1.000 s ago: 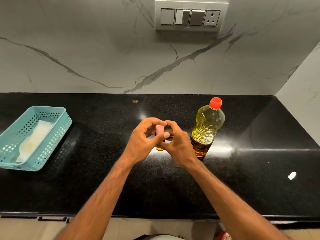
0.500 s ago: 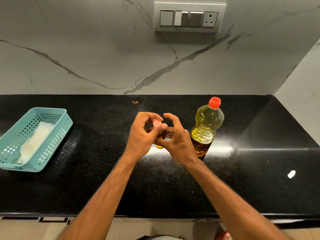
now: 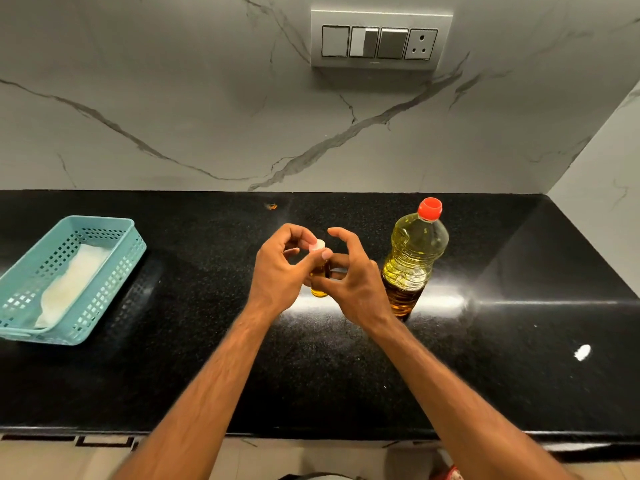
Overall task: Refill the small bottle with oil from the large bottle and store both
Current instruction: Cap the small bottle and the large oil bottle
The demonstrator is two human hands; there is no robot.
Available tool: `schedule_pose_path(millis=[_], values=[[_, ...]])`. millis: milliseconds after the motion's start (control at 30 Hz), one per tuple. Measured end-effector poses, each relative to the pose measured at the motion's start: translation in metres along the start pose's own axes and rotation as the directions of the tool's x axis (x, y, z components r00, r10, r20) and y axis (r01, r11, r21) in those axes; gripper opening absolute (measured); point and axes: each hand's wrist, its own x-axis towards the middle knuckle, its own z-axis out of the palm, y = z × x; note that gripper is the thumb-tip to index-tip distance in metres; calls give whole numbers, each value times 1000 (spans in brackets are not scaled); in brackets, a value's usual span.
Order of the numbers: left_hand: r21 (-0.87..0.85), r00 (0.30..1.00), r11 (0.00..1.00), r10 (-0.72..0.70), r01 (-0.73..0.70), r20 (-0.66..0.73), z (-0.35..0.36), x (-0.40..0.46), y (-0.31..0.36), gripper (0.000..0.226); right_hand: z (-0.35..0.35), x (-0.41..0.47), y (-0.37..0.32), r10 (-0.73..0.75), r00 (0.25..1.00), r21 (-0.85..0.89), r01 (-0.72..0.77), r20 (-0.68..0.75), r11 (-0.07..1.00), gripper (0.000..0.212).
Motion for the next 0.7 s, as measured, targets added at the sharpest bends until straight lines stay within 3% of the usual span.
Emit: schedule_pose_path(millis=[200, 367, 533, 700], values=[[-4, 994, 1000, 25, -25, 107, -3, -6, 2, 26, -2, 1, 2, -11, 1000, 6, 11, -21, 1000, 80], [62, 999, 998, 26, -24, -19, 2, -4, 4, 33, 0, 0, -4, -29, 999, -7, 28, -21, 1000, 78], [38, 1000, 999, 14, -14, -11, -7, -2, 3, 39, 1, 0, -3, -20, 1000, 9, 20, -16, 1000, 81], [122, 996, 990, 78, -72, -49, -1, -12, 0, 32, 1, -2, -2, -47, 999, -44, 46, -26, 998, 79]])
